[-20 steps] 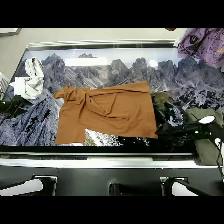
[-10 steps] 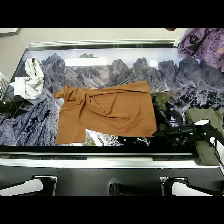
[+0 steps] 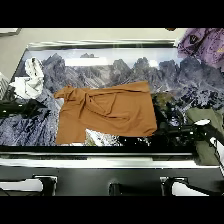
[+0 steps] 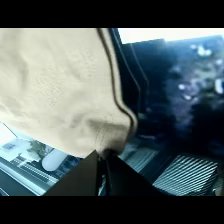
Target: Fold the clothes and pants, and hang the long-sleeved shirts on hangers.
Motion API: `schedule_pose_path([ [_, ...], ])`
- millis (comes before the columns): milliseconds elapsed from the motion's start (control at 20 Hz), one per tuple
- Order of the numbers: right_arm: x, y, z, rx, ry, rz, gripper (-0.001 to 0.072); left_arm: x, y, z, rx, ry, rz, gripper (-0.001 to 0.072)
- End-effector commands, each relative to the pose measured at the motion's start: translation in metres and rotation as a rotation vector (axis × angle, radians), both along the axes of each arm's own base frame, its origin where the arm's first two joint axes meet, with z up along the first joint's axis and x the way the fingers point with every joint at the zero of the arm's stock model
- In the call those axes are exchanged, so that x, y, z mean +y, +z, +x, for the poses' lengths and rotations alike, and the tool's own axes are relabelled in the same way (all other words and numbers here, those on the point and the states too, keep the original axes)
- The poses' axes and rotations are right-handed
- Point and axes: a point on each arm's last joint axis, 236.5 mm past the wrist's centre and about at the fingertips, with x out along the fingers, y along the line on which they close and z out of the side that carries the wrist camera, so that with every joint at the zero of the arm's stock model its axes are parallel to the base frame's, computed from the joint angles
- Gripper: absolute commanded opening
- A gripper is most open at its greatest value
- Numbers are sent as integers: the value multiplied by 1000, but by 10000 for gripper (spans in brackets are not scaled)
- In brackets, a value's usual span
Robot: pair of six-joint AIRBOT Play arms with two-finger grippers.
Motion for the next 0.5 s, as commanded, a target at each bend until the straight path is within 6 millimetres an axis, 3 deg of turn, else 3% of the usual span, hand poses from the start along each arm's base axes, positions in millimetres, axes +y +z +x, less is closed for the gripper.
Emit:
schedule_pose_path([
  [0,0,7,2,2,-26,0,26,-26,-26,12,-14,-64,-23,531],
  [200,-2,16,6,-26,-39,-14,26,-47,-49,18,12,-92,-23,530],
  [450,-2,21,6,-36,-38,-15,26,-56,-55,23,8,-99,-20,527],
])
